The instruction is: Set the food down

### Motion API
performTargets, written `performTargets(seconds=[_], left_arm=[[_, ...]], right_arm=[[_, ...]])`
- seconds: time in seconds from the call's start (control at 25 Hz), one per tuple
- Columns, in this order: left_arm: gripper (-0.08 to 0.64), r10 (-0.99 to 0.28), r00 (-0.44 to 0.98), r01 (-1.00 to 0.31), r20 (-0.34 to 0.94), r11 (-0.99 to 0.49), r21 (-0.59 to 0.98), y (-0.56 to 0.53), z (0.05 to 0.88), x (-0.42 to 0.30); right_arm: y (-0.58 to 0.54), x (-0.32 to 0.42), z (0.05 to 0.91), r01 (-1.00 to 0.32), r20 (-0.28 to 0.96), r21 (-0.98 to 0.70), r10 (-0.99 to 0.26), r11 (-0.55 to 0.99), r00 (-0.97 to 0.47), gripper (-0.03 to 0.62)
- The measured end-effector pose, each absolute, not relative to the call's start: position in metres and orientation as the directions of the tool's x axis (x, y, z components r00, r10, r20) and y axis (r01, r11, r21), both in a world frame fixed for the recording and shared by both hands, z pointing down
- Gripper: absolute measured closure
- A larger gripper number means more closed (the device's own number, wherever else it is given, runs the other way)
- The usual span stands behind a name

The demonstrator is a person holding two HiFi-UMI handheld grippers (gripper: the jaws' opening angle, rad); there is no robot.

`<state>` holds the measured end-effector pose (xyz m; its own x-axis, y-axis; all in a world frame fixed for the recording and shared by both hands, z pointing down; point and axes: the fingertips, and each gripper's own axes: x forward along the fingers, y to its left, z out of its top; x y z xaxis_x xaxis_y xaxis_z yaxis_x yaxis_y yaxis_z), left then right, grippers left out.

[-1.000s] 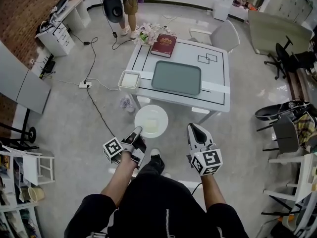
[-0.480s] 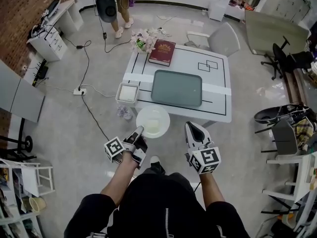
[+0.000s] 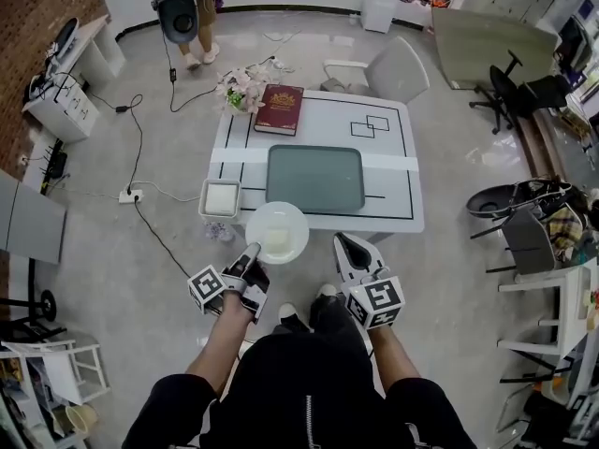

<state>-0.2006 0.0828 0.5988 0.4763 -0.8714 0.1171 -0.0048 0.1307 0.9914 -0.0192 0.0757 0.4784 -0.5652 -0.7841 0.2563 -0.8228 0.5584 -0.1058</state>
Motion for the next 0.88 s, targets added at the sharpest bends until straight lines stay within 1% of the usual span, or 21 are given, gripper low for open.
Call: performTargets(seconds=[0.28, 0.56, 0.88], left_arm=[[0.546, -0.866, 0.482, -0.019, 0.135, 0.143, 0.990, 0.048, 0.601, -0.190], [0.546, -0.864, 0.480, -0.035, 0.152, 0.154, 0.987, -0.006, 0.599, -0.170], [0.546, -0.880, 0.444, -0.060, 0.166, 0.155, 0.986, -0.072, 0.593, -0.156]], right_arm=[[0.043, -0.009, 0.484, -0.823, 0.263, -0.124, -0.782, 0.554, -0.566, 0.583], [-0.021, 0.003, 0.485, -0.809, 0.248, -0.144, -0.771, 0.570, -0.587, 0.583], [-0.094, 0.023, 0.483, -0.784, 0.247, -0.165, -0.744, 0.599, -0.621, 0.583]])
